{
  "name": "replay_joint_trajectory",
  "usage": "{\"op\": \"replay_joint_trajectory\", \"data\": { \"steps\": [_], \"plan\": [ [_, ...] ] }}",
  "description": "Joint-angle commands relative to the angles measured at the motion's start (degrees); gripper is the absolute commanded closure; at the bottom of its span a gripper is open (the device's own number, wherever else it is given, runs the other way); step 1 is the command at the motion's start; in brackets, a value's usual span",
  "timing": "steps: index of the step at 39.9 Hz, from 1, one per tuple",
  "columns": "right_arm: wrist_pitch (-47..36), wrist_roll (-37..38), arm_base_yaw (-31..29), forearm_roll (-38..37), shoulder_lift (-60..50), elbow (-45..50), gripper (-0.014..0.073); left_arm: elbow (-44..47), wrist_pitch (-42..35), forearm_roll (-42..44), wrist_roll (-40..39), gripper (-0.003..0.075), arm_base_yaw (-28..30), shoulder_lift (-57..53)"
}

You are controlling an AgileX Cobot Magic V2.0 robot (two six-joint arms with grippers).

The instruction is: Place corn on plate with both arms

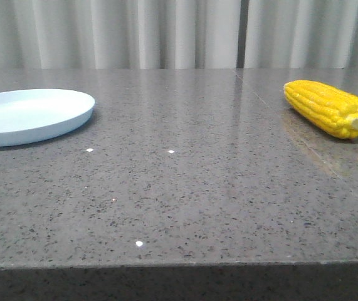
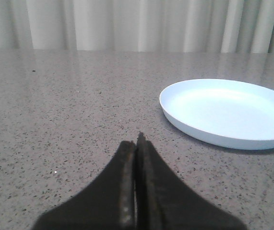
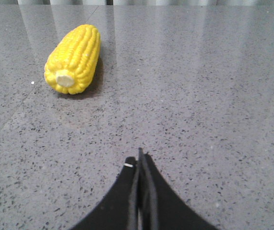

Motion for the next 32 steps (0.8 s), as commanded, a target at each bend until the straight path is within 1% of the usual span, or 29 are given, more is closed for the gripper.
{"op": "replay_joint_trajectory", "data": {
  "steps": [1,12,16,19,23,25,27,29,32],
  "plan": [
    [-4.3,-0.5,-0.2,0.1,-1.0,-0.3,0.0656,0.2,-4.8,-0.2,-0.6,0.0741,0.0,-1.2],
    [-4.3,-0.5,-0.2,0.1,-1.0,-0.3,0.0656,0.2,-7.1,-0.2,-0.6,0.0741,0.0,-1.2],
    [-5.0,-0.5,-0.2,1.1,-1.0,-0.3,0.0656,0.2,-8.7,-0.2,-0.6,0.0741,0.0,-1.2],
    [-7.7,-0.5,-0.2,2.4,-1.0,-0.3,0.0656,0.2,-11.8,-0.2,-0.6,0.0741,0.0,-1.2],
    [-11.5,-0.5,-0.2,4.4,-1.0,-0.9,0.0656,0.2,-19.3,-0.2,-0.6,0.0741,0.0,-1.2],
    [-11.8,-0.5,-0.2,4.4,-1.0,-2.1,0.0656,-0.2,-23.3,-0.2,-0.6,0.0741,0.0,-1.2],
    [-11.4,-0.5,-0.2,4.4,-1.0,-3.8,0.0656,-1.2,-25.2,-0.2,-0.6,0.0741,0.0,-1.2],
    [-10.6,-0.5,-0.2,4.4,-1.0,-6.3,0.0656,-3.2,-24.7,-0.2,-0.6,0.0741,0.0,-1.2],
    [-8.1,-0.5,-0.2,4.4,-0.9,-10.3,0.0656,-7.5,-20.7,-0.2,-0.6,0.0741,0.0,-0.8]
  ]
}}
